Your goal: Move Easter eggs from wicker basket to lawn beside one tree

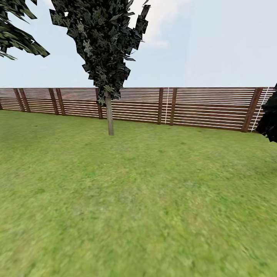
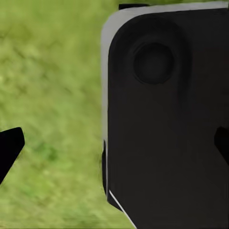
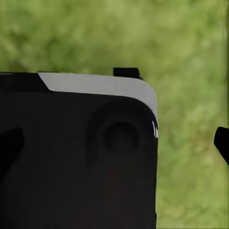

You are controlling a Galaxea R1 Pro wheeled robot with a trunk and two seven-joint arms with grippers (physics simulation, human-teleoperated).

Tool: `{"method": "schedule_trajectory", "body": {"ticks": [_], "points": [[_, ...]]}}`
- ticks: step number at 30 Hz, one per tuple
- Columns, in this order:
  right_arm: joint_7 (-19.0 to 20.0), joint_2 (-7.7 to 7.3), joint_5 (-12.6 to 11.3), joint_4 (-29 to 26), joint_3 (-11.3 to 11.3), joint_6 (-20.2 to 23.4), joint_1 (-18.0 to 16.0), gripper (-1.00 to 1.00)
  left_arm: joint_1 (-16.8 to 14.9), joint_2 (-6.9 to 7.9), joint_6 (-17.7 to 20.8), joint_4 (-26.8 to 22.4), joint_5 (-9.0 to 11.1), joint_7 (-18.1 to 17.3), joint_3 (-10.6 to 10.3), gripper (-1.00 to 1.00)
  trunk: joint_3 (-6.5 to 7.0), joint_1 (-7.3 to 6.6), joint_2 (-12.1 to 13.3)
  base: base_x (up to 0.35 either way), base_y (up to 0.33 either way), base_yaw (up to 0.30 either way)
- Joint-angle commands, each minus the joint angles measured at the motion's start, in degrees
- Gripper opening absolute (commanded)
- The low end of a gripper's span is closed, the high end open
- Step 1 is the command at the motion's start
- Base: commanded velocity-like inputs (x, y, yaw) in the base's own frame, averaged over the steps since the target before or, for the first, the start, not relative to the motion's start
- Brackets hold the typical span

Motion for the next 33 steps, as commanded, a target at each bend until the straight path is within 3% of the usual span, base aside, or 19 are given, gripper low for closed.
{"method": "schedule_trajectory", "body": {"ticks": [1,6,7,12,19,33], "points": [[0.0,-0.02,0.0,-0.2,0.0,-0.5,0.0,1.0,0.0,0.34,-0.1,-0.4,0.1,-0.1,0.0,1.0,-0.05,0.0,0.0,0.0,0.0,0.0],[0.0,-0.19,0.0,-0.2,0.0,-2.1,-0.1,1.0,0.0,-0.31,-0.3,-2.0,0.1,-0.2,0.0,1.0,-0.05,0.0,0.0,0.0,0.0,0.0],[0.0,-0.22,0.0,-0.2,0.0,-4.4,-0.1,1.0,0.0,-0.35,-0.3,-3.3,0.2,-0.2,0.0,1.0,-0.05,0.0,0.0,0.0,0.0,0.0],[0.0,-0.19,0.1,-0.1,0.2,-4.4,-0.1,1.0,0.0,-0.22,-1.2,-6.4,0.2,-0.1,0.3,1.0,-0.05,0.0,0.0,0.0,0.0,0.0],[-0.2,0.14,0.1,0.1,0.4,-4.6,-0.1,1.0,0.0,-2.95,-0.8,-4.6,0.2,-0.4,0.3,1.0,-0.06,0.0,0.0,0.0,0.0,0.0],[-0.4,0.28,0.2,0.4,0.5,-4.6,-0.1,1.0,0.0,-2.96,-0.8,-4.5,0.2,-0.4,0.3,1.0,-1.13,0.0,0.0,0.0,0.0,0.057]]}}
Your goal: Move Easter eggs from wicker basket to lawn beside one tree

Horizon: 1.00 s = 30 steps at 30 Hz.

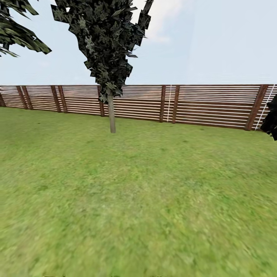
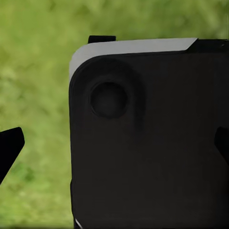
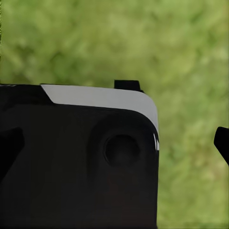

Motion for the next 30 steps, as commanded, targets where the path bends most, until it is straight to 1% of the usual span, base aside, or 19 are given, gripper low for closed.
{"method": "schedule_trajectory", "body": {"ticks": [1,10,30], "points": [[0.0,-0.01,0.0,0.0,0.1,-0.2,0.0,1.0,0.0,0.0,-0.1,0.0,0.1,-0.1,0.0,1.0,-0.14,0.0,0.0,0.0,0.0,0.096],[0.0,-0.03,0.0,0.0,0.1,-0.2,0.0,1.0,0.0,-0.03,-0.1,0.0,0.1,-0.1,0.0,1.0,-0.89,0.0,0.0,0.0,0.0,0.144],[0.0,-0.03,0.1,-0.1,0.1,-0.3,0.0,1.0,0.0,0.04,-0.1,0.0,0.1,-0.1,0.1,1.0,-2.45,0.0,0.0,0.0,0.0,0.186]]}}
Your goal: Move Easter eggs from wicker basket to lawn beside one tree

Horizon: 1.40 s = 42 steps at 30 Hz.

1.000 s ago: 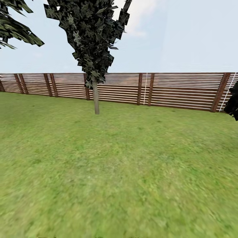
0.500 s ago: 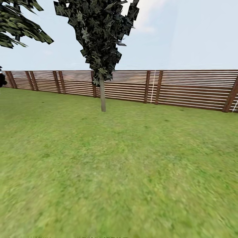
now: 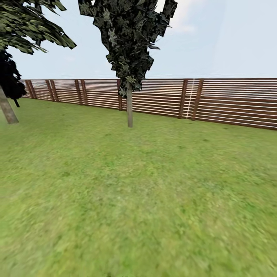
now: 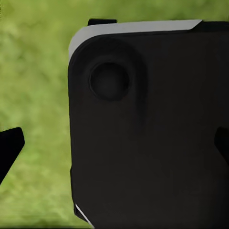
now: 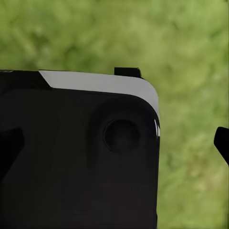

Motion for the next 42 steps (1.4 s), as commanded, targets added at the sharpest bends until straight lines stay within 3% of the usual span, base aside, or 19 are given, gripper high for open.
{"method": "schedule_trajectory", "body": {"ticks": [1,42], "points": [[0.0,-0.01,0.0,0.0,0.1,-0.2,0.0,1.0,0.0,0.01,-0.1,0.0,0.1,-0.1,0.0,1.0,-0.12,0.0,0.0,0.0,0.0,0.197],[0.0,0.02,0.0,0.1,0.1,-0.2,0.0,1.0,0.0,0.01,-0.1,0.0,0.1,-0.1,0.0,1.0,-3.21,0.0,0.0,0.0,0.0,0.198]]}}
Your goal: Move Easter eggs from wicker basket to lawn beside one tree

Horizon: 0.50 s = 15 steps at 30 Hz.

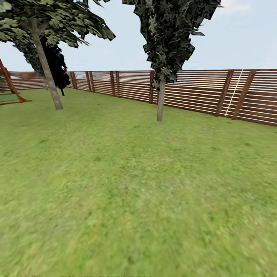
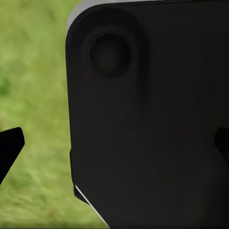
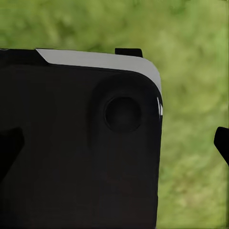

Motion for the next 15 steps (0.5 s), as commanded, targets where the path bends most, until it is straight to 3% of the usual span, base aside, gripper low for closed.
{"method": "schedule_trajectory", "body": {"ticks": [1,15], "points": [[0.0,-0.04,0.0,0.1,0.1,-0.2,0.0,1.0,0.0,0.0,-0.1,0.0,0.1,-0.1,0.0,1.0,-0.12,0.0,0.0,0.0,0.0,0.198],[0.0,-0.02,0.0,0.1,0.1,-0.2,0.0,1.0,0.0,0.0,-0.2,0.0,0.1,-0.1,0.1,1.0,-1.17,0.0,0.0,0.0,0.0,0.198]]}}
